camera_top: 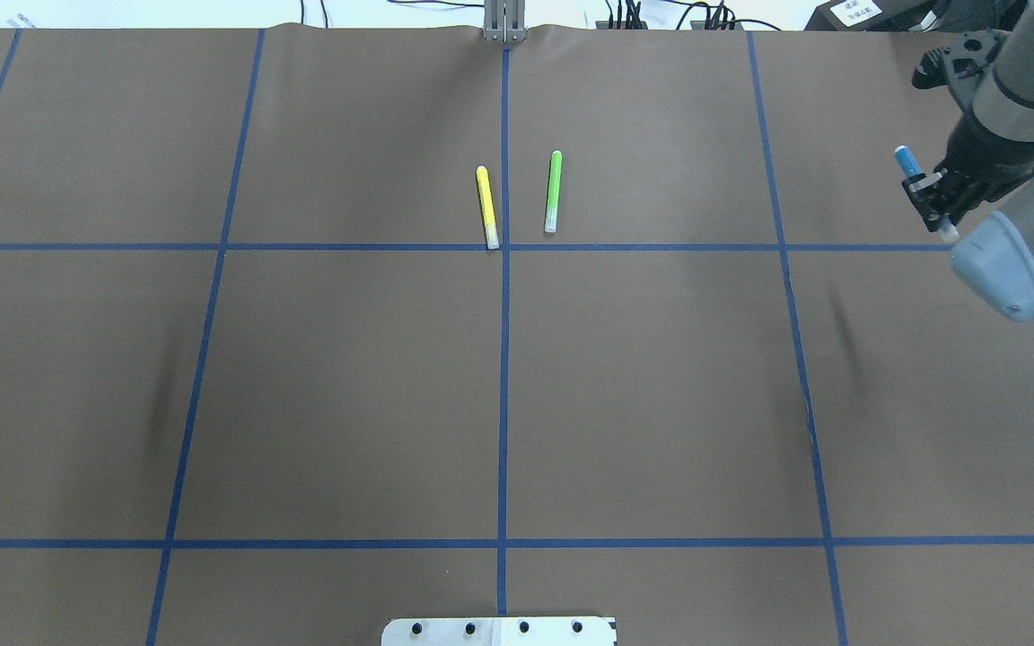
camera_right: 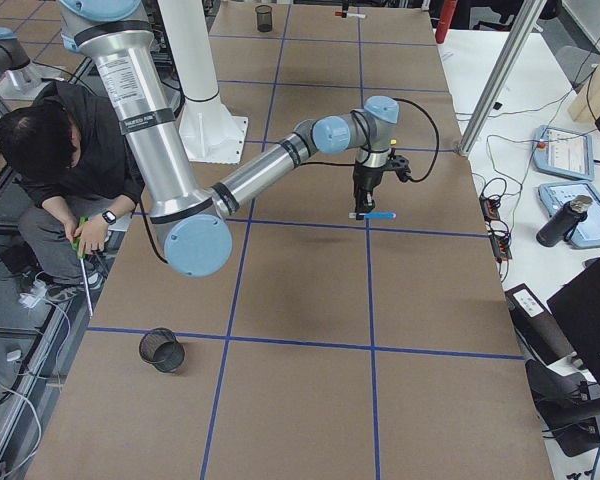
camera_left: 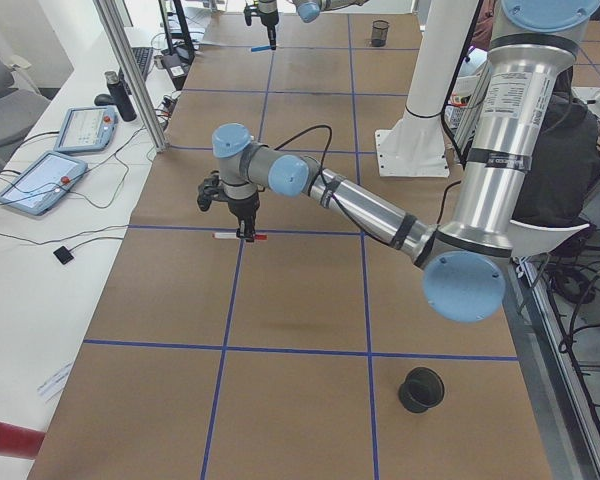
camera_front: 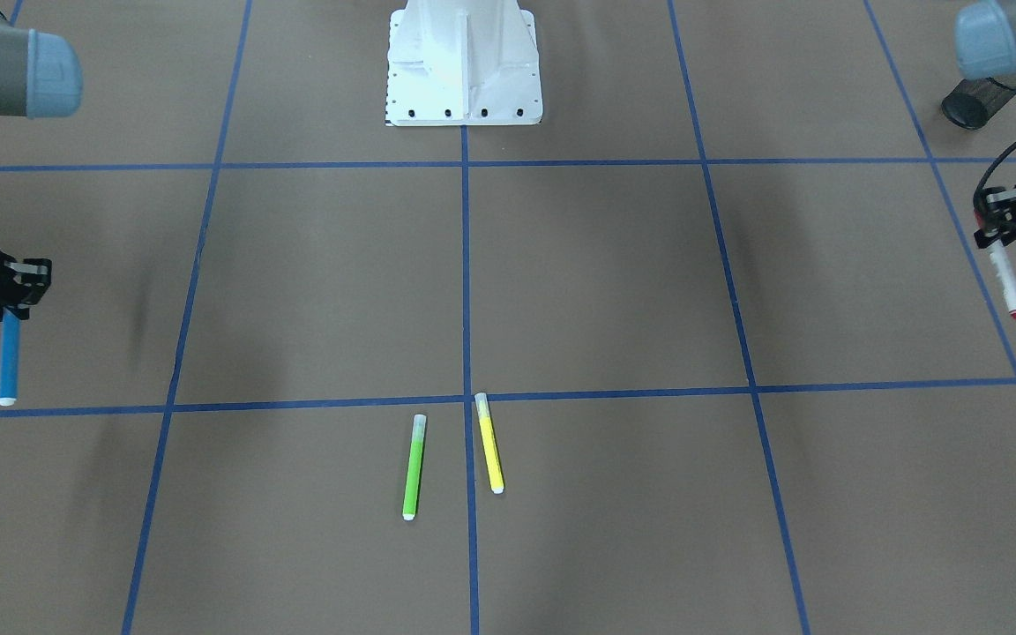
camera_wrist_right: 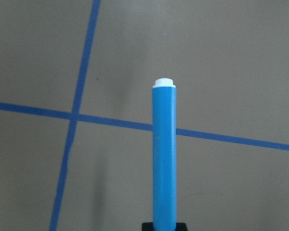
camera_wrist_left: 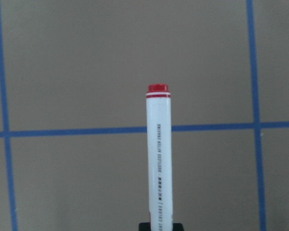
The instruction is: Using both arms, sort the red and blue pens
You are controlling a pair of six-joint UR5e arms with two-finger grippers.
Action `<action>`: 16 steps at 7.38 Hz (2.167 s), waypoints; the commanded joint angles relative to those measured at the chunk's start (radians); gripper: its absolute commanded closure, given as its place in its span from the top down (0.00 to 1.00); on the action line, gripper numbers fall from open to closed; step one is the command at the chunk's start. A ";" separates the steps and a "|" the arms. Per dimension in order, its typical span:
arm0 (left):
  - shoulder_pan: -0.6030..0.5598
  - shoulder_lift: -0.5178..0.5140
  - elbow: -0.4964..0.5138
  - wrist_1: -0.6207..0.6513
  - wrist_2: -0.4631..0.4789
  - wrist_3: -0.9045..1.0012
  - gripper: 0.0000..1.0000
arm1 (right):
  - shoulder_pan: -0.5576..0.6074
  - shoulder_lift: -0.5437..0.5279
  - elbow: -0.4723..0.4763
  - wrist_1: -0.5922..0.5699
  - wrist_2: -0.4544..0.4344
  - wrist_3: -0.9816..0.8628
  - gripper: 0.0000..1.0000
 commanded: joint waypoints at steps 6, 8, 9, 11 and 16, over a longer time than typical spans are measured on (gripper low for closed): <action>-0.426 0.483 -0.002 0.306 -0.012 0.255 0.00 | 0.164 -0.340 0.216 -0.231 0.169 -0.328 0.00; -0.522 0.485 -0.008 0.520 -0.047 0.255 0.00 | 0.164 -0.334 0.215 -0.228 0.206 -0.325 0.00; -0.527 0.481 0.010 0.640 -0.187 0.244 0.00 | 0.164 -0.331 0.218 -0.225 0.207 -0.325 0.00; -0.527 0.485 0.107 0.702 -0.331 0.264 0.00 | 0.164 -0.328 0.218 -0.223 0.208 -0.326 0.00; -0.527 0.498 0.205 0.722 -0.377 0.276 0.00 | 0.175 -0.328 0.228 -0.223 0.206 -0.328 0.00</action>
